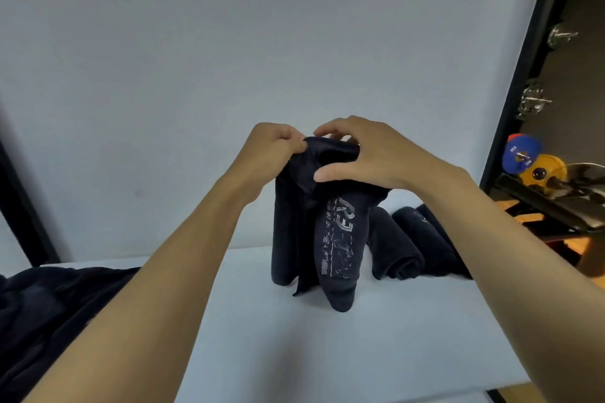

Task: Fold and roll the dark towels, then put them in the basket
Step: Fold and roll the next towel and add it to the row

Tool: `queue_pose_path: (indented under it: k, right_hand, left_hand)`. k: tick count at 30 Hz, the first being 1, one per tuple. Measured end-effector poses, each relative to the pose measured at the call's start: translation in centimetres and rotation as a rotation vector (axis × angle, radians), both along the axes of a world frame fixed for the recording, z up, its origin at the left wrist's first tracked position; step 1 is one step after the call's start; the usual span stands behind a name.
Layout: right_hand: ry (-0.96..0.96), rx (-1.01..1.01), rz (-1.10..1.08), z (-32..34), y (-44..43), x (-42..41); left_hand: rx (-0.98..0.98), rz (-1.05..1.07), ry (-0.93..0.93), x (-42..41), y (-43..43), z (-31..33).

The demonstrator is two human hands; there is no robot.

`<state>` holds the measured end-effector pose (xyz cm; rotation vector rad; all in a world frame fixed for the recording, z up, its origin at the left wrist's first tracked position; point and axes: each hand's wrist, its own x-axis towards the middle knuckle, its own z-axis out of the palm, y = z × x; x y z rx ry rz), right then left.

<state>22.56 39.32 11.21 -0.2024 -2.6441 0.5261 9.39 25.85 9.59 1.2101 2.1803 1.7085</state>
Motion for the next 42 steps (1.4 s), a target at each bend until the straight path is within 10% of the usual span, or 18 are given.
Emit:
queue_pose_path:
  k: [8,18,24,31,37,42]
  right_hand:
    - [0.309,0.303,-0.064,-0.3,0.0,-0.3]
    - [0.327,-0.361,0.042,1.1,0.4,-0.4]
    - [0.157,-0.759,0.165,3.0,0.1,-0.6]
    - [-0.046,-0.227,-0.054,2.3,1.7,-2.0]
    - [0.111,-0.570,-0.055,0.3,3.5,-2.9]
    - [0.338,-0.303,0.053,2.1,0.7,-5.1]
  left_hand:
    - [0.052,-0.057,-0.037,1.0,0.5,2.3]
    - [0.162,-0.098,0.136,2.0,0.1,2.8]
    - [-0.339,0.051,0.618,2.1,0.1,3.5]
    - [-0.144,0.283,0.601,0.0,-0.7,4.3]
    - [-0.056,0.495,0.416,-3.7,-2.7,5.1]
    - [-0.280,0.028,0.409,-0.8,0.0,4.0]
